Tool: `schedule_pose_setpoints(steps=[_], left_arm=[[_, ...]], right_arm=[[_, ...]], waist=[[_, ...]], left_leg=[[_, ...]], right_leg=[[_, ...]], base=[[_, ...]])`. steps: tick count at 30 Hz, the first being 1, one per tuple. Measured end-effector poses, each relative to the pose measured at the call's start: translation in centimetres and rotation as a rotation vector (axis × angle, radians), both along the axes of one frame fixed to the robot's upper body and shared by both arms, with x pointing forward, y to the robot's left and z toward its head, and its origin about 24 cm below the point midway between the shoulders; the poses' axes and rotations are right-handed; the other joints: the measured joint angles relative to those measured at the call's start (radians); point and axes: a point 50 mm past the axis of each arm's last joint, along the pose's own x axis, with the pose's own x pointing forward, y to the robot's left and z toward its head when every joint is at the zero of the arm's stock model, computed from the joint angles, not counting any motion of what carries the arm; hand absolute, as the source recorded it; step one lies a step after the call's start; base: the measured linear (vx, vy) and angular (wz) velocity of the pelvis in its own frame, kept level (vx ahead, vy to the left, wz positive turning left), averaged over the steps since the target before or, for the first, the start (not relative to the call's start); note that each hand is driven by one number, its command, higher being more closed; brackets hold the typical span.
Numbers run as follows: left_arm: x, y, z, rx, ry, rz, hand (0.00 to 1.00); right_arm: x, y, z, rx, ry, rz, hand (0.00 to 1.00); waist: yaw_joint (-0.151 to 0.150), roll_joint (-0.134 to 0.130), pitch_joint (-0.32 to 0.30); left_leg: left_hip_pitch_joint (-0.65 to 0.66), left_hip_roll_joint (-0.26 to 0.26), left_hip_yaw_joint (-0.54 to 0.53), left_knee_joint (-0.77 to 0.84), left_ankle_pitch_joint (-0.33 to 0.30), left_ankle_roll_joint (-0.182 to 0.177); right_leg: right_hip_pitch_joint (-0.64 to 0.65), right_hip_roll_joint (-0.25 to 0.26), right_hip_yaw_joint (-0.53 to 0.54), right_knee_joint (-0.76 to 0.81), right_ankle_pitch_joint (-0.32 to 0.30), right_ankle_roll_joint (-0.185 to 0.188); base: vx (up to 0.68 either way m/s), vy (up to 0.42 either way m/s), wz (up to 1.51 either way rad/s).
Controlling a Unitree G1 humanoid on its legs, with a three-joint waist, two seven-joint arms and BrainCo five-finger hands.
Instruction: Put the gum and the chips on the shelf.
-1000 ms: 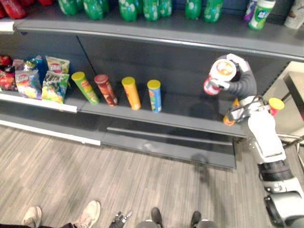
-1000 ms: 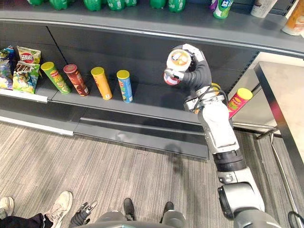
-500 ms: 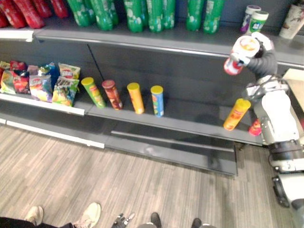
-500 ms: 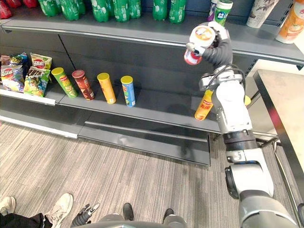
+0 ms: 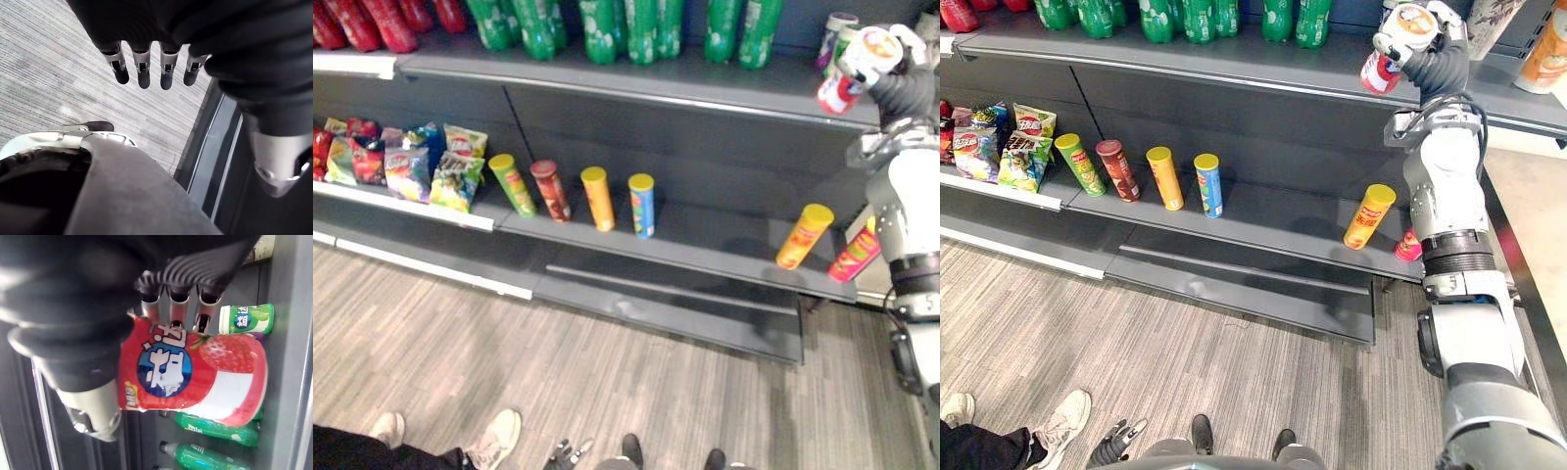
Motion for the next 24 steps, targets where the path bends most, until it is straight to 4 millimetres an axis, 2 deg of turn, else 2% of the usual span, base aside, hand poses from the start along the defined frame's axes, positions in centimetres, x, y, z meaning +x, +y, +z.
schedule_pose_setpoints(steps=[2, 5, 7, 11, 14, 18, 24], left_arm=[[0.0, 0.0, 0.0, 0.0, 0.001, -0.001, 0.0], [0.0, 0.0, 0.0, 0.001, 0.004, -0.006, 0.0], [0.0, 0.0, 0.0, 0.003, 0.005, -0.007, 0.0], [0.0, 0.0, 0.0, 0.007, 0.007, -0.006, 0.0], [-0.1, 0.2, -0.1, 0.015, 0.011, -0.001, 0.0], [-0.5, 0.5, -0.2, 0.031, 0.029, 0.007, 0.0], [-0.8, 0.6, -0.2, 0.04, 0.042, 0.014, 0.0]], right_arm=[[0.0, 0.4, 0.1, 0.022, -0.006, 0.038, 1.0], [-0.6, 2.1, 0.5, 0.004, -0.032, 0.126, 1.0], [-1.6, 4.3, -0.1, 0.015, -0.06, 0.249, 1.0], [-3.0, 7.8, -2.9, 0.029, -0.014, 0.435, 1.0], [-4.1, 10.9, -6.1, 0.043, 0.099, 0.59, 1.0], [-4.8, 12.9, -9.3, 0.116, 0.224, 0.699, 1.0], [-5.9, 14.5, -11.5, 0.157, 0.296, 0.774, 1.0]], waist=[[0.0, 0.001, -0.001], [-0.003, 0.002, -0.001], [-0.004, 0.002, -0.002], [-0.006, -0.003, -0.006], [-0.005, -0.01, -0.011], [-0.018, -0.023, -0.019], [-0.027, -0.032, -0.024]], left_leg=[[0.0, 0.001, 0.005, 0.0, 0.0, 0.0], [0.001, 0.004, 0.019, 0.0, -0.001, -0.002], [0.004, 0.005, 0.026, 0.0, -0.003, -0.005], [0.004, 0.007, 0.033, 0.0, -0.004, -0.006], [0.003, 0.01, 0.051, 0.0, -0.004, -0.007], [0.002, 0.01, 0.053, 0.0, -0.004, -0.007], [0.002, 0.012, 0.058, 0.0, -0.007, -0.011]], right_leg=[[-0.002, 0.002, 0.006, -0.001, 0.0, 0.0], [-0.006, 0.003, 0.018, -0.002, 0.0, 0.0], [-0.007, 0.004, 0.023, -0.002, 0.0, 0.0], [-0.011, 0.008, 0.032, -0.002, 0.0, 0.0], [-0.02, 0.009, 0.043, 0.0, 0.0, 0.0], [-0.022, 0.009, 0.044, 0.001, 0.0, 0.0], [-0.029, 0.01, 0.054, 0.002, 0.0, 0.0]], base=[[0.01, 0.001, -0.08], [0.01, 0.01, -0.12], [0.02, 0.008, -0.1], [0.02, 0.003, -0.05], [0.02, 0.007, -0.12], [0.0, 0.001, -0.02], [0.0, 0.007, -0.02]])
